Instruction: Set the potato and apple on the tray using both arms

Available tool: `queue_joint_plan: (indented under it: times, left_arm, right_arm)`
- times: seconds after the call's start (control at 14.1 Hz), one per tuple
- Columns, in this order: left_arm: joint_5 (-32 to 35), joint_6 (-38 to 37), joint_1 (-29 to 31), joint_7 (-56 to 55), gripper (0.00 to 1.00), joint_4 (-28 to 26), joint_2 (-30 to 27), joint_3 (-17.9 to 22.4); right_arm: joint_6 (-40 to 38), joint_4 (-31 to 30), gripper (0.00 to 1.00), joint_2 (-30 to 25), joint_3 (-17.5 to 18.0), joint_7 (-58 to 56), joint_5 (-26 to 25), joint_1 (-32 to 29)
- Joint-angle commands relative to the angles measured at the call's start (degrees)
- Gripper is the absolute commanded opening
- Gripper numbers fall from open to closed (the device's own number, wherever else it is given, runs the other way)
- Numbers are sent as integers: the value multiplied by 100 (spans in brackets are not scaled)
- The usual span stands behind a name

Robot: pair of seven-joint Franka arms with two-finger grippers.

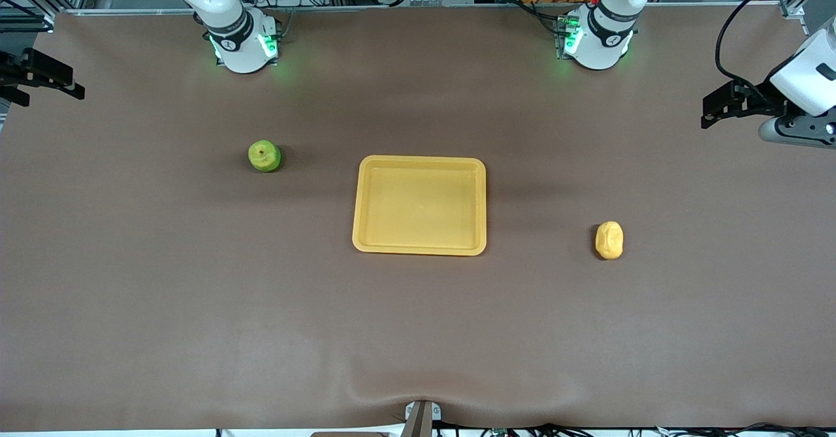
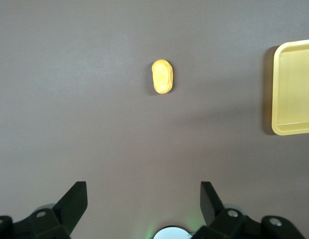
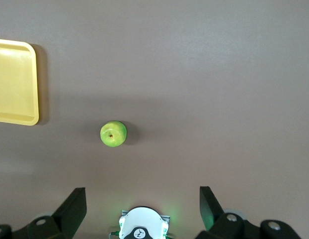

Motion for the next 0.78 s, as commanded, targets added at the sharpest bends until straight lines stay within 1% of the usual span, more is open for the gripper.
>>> queue_joint_plan:
  times: [0.0,0.71]
  left_arm:
    - [5,-101,-15,-28,100,71,8,-9]
    - [40,-75,-6,34,100,71,8,-9]
  right_arm:
    - [-78,98,100,38,-96,-54,28,100]
    - [-8,150,100,12,-78,-45,20,38]
